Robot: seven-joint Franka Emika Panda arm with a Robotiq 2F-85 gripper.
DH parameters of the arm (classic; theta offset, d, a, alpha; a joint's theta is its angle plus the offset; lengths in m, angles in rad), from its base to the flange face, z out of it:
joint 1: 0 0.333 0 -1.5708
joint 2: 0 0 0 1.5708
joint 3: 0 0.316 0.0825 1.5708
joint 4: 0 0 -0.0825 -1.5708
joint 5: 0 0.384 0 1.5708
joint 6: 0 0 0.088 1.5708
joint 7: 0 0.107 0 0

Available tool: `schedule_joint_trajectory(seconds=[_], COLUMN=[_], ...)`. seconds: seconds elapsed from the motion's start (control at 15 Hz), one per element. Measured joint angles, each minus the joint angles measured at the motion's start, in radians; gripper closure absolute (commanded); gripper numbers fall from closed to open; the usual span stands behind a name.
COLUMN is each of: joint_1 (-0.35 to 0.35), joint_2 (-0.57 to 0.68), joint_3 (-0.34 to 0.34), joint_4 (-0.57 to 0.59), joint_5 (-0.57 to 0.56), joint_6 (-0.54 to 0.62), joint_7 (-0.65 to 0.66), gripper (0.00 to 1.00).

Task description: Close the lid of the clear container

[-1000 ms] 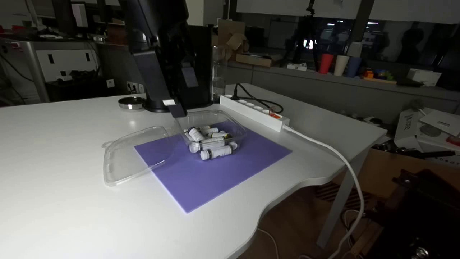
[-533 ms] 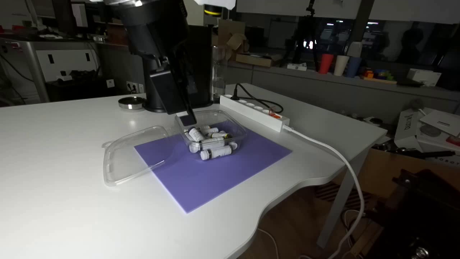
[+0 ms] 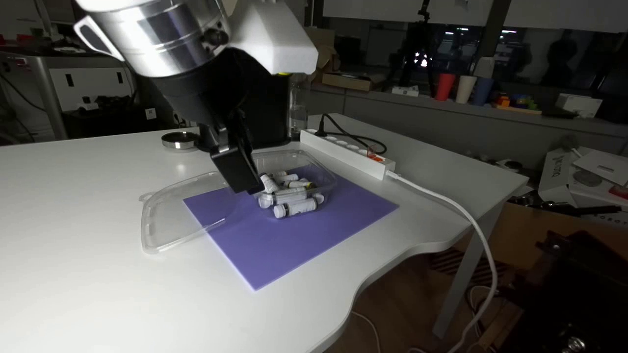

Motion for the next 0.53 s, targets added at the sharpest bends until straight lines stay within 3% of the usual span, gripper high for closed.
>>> schedule_joint_trajectory(seconds=[0.27, 0.53], joint_1=[0.023, 0.032], joint_2=[0.065, 0.137], joint_3=[-0.001, 0.0], joint_4=[0.027, 0.061], joint_5=[-0.227, -0.373], joint_6=[0.009, 0.009], joint_7=[0.256, 0.471], gripper=[0.0, 0.0])
